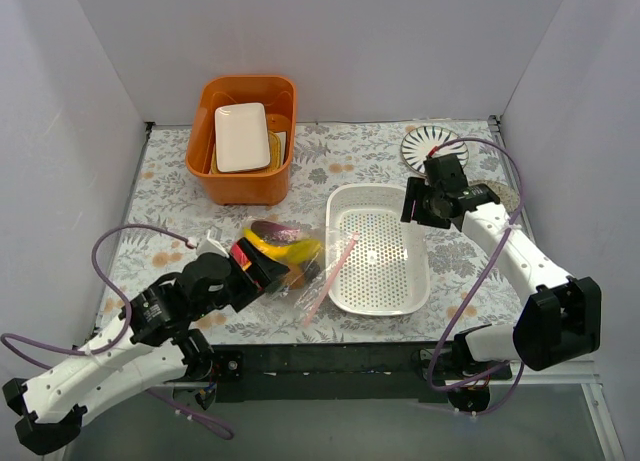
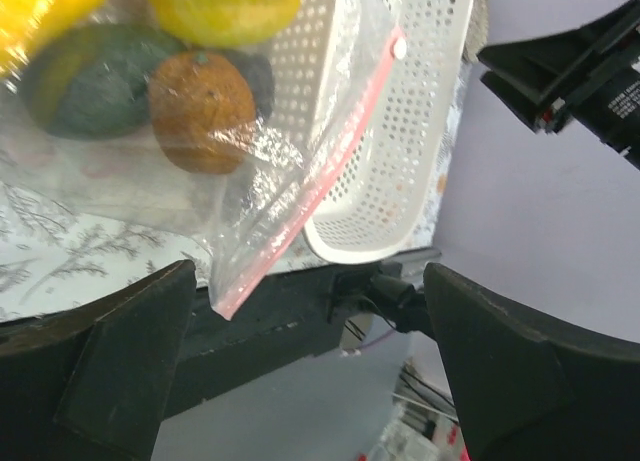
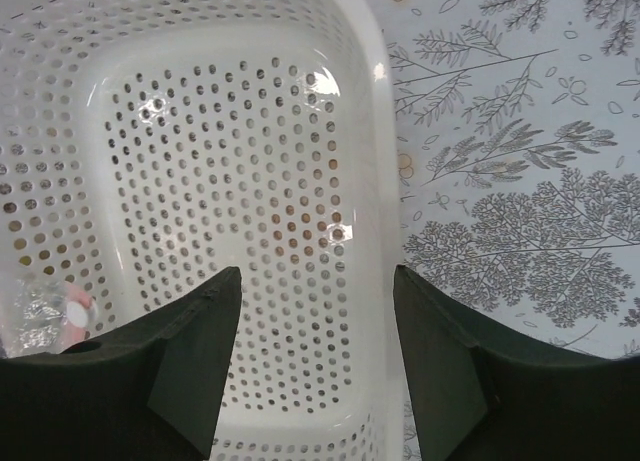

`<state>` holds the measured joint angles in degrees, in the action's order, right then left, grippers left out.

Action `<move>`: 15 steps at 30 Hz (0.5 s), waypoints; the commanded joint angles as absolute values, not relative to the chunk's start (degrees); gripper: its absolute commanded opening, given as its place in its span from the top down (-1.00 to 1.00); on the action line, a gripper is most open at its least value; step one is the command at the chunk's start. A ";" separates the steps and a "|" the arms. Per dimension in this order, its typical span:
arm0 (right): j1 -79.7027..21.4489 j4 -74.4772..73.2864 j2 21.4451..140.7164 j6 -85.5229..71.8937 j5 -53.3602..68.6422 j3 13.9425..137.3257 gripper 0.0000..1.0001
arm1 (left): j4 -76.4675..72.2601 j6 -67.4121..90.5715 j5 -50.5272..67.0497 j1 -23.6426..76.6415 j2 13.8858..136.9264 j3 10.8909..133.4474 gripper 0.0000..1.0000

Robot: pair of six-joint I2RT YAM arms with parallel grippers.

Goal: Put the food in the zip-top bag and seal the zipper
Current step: Zip the zipper food storage bag at the center of the board, then reset both arms

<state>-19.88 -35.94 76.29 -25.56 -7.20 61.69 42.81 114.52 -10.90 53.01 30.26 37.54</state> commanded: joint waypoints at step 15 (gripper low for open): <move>-16.96 -39.11 75.06 -19.42 -11.69 63.99 -0.42 | 41.14 81.93 -34.03 47.58 51.13 61.43 -0.97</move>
<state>-17.32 -39.07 76.40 -20.53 -11.44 63.79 48.47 93.30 -32.93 52.25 48.47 57.93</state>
